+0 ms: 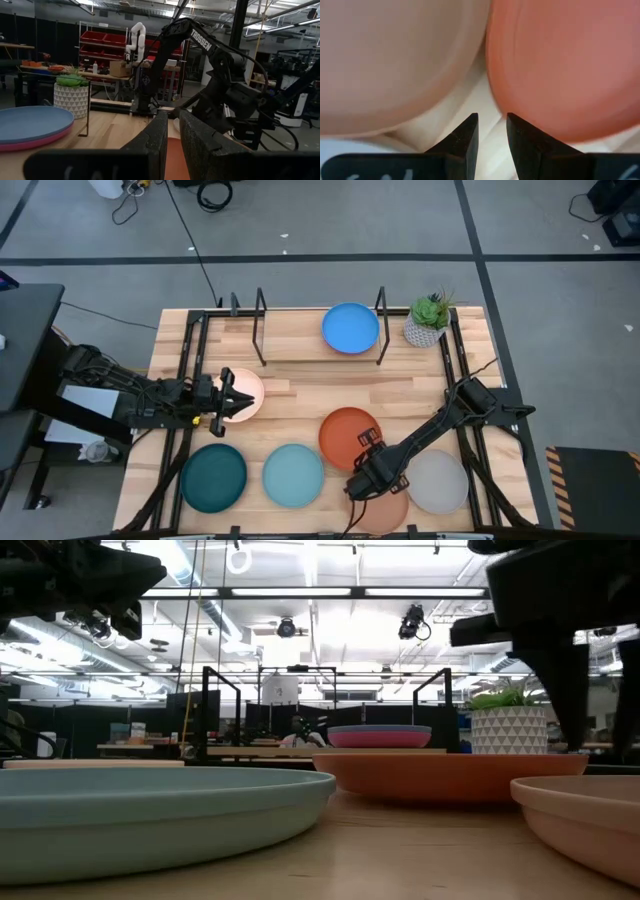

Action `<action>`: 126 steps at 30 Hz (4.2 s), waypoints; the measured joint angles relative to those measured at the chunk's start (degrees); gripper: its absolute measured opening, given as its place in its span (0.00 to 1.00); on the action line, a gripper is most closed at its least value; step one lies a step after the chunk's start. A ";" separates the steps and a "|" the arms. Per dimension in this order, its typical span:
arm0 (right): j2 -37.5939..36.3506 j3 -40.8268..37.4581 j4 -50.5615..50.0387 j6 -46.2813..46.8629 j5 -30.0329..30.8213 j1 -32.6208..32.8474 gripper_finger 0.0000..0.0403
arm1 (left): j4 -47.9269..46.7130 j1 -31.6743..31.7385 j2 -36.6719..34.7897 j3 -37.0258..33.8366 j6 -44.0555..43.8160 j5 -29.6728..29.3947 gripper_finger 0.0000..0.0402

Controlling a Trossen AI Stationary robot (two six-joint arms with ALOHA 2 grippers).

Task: Place and stack plates onto a shelf
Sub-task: Stack the dark orange plate on top of the blue plate on the shelf, then put the brown plate on the shelf

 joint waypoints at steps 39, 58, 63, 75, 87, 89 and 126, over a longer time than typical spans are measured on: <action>-0.13 2.89 0.49 -14.86 8.65 -0.93 0.04 | -0.02 -0.01 0.00 -0.01 -1.96 0.01 0.14; -5.29 11.95 -11.36 -15.42 14.83 -15.40 0.04 | 0.00 -0.01 0.00 0.01 -1.85 0.00 0.14; -11.81 9.38 -8.17 -16.23 14.86 -22.67 0.04 | -0.02 -0.01 0.00 0.01 -1.81 0.01 0.14; -14.56 5.97 1.32 -29.97 12.37 -39.87 0.04 | -0.01 0.02 0.00 -0.01 -1.79 0.00 0.14; -13.18 4.11 4.69 -30.44 9.82 -49.35 0.06 | -0.02 0.00 0.00 -0.01 -1.78 0.00 0.14; -13.28 2.82 5.83 -29.84 10.27 -49.93 0.09 | -0.01 0.00 0.00 -0.01 -1.78 -0.01 0.14; -13.51 1.84 6.71 -7.22 0.23 -39.24 0.24 | -0.02 -0.01 0.00 -0.01 -1.76 0.01 0.14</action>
